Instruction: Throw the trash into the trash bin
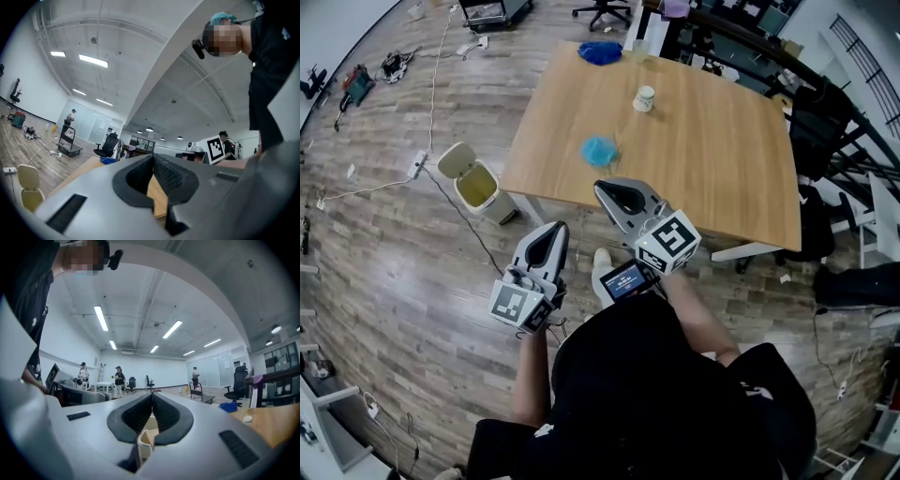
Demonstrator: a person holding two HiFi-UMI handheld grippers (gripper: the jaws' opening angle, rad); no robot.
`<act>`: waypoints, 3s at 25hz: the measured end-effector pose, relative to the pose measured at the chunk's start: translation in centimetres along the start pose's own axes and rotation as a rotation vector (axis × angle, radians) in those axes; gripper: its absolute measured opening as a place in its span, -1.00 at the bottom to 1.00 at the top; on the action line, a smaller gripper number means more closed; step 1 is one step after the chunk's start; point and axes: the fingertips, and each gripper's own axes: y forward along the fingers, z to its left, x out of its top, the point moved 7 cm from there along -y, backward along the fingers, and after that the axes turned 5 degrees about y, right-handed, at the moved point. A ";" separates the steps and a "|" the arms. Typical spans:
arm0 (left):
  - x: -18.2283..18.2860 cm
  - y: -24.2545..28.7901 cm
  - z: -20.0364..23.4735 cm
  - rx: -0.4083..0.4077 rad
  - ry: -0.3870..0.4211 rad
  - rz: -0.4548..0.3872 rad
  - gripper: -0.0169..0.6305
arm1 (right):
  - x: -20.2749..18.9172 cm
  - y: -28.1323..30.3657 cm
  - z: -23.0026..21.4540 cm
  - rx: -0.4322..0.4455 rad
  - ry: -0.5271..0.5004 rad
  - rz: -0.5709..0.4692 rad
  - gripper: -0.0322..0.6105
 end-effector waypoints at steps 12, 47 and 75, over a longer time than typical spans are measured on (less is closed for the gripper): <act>-1.5 14.4 6.0 -0.080 0.028 0.150 -0.92 | -2.7 2.7 -15.9 -0.091 0.151 -0.087 -0.90; -28.0 29.9 17.4 -0.302 0.386 0.982 0.15 | -9.1 2.9 -23.6 -0.270 0.307 0.045 -0.90; -18.9 19.4 24.4 0.220 0.314 0.905 -0.91 | -8.7 12.8 -21.2 0.000 0.385 0.053 -0.91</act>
